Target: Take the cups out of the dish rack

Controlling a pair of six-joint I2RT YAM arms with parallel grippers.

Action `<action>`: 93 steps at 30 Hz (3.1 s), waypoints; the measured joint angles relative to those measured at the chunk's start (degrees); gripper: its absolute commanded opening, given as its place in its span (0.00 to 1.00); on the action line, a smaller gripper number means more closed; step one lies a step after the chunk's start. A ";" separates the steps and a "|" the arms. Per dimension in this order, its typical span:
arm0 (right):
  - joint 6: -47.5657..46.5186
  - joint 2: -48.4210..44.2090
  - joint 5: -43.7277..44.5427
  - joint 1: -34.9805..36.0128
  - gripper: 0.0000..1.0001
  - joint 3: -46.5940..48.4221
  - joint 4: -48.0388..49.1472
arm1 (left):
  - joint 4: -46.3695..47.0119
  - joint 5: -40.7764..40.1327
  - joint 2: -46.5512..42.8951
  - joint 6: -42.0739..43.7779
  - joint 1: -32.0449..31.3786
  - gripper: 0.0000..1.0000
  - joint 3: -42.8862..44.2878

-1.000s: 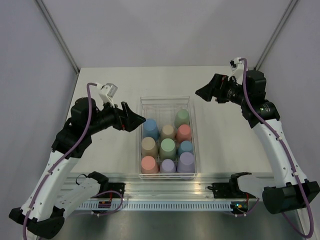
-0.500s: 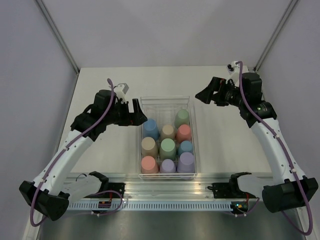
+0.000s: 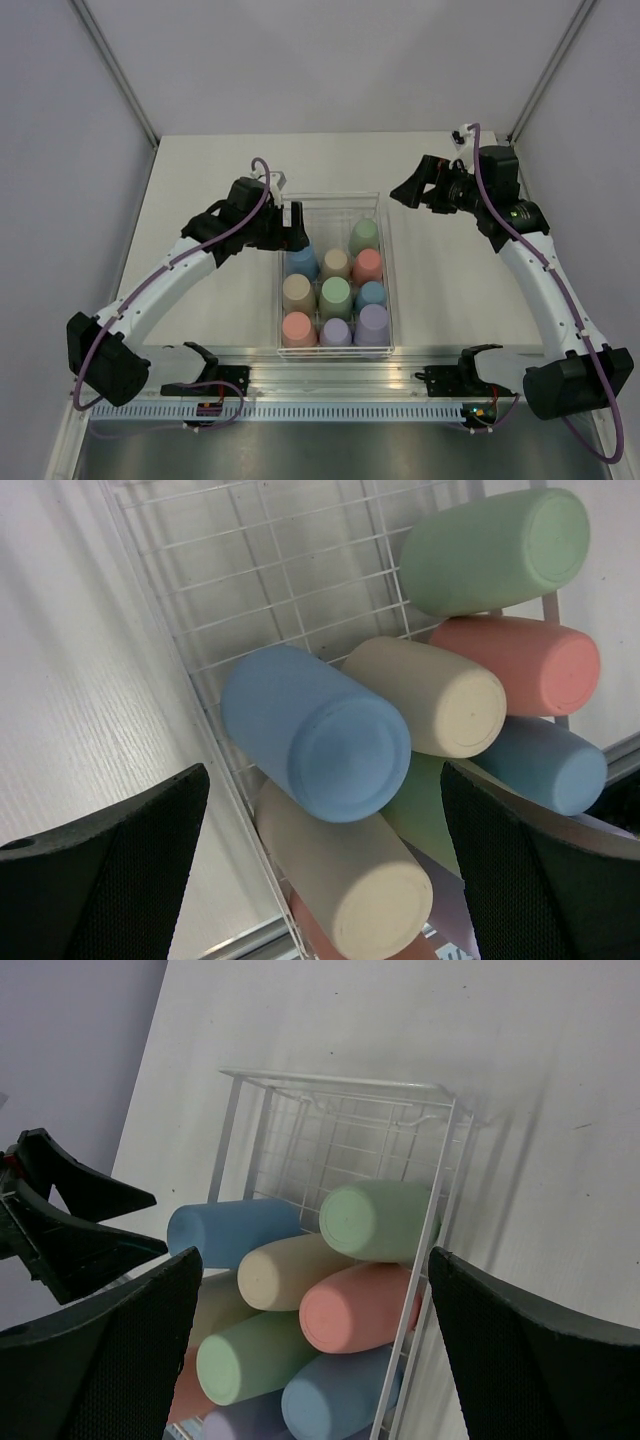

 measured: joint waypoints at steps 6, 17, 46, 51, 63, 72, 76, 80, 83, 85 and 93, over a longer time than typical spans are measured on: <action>-0.28 -0.02 1.11 0.00 0.98 -0.33 -0.94 | 0.98 -3.50 4.57 0.46 -3.15 1.00 0.02; -0.90 -0.11 2.25 0.00 0.98 -0.90 -1.60 | 1.36 -8.33 9.99 1.51 -7.85 0.98 0.24; 0.72 -1.18 0.98 0.00 0.98 -3.06 2.03 | -1.51 -16.57 5.20 1.99 -8.98 0.02 7.89; 7.93 -3.43 -7.04 0.00 0.98 -9.53 14.88 | 2.60 -13.94 -7.87 0.17 -8.98 0.02 9.64; 43.36 -1.84 -24.46 2.10 0.96 -26.60 67.45 | 31.15 9.11 -28.44 -8.22 -8.92 0.02 -13.79; 59.56 -0.79 -30.62 7.39 0.93 -30.93 90.05 | 38.95 11.72 -26.51 -11.37 -8.66 0.02 -16.39; 56.33 -3.08 -31.43 10.16 0.93 -31.82 84.39 | 41.03 11.76 -25.81 -12.11 -8.63 0.02 -16.48; 50.21 -7.28 -31.87 12.04 0.90 -31.80 75.52 | 42.21 11.76 -24.81 -12.59 -8.59 0.02 -16.48; 47.58 -9.16 -32.00 12.83 0.74 -31.78 72.35 | 42.95 11.76 -24.09 -13.14 -8.59 0.02 -16.52; 47.08 -9.20 -31.98 13.42 0.58 -31.78 71.87 | 44.26 11.85 -23.56 -13.64 -8.59 0.02 -17.18; 50.73 -5.44 -31.17 16.72 0.01 -32.02 78.71 | 50.45 15.45 -20.11 -18.53 -8.31 0.02 -19.15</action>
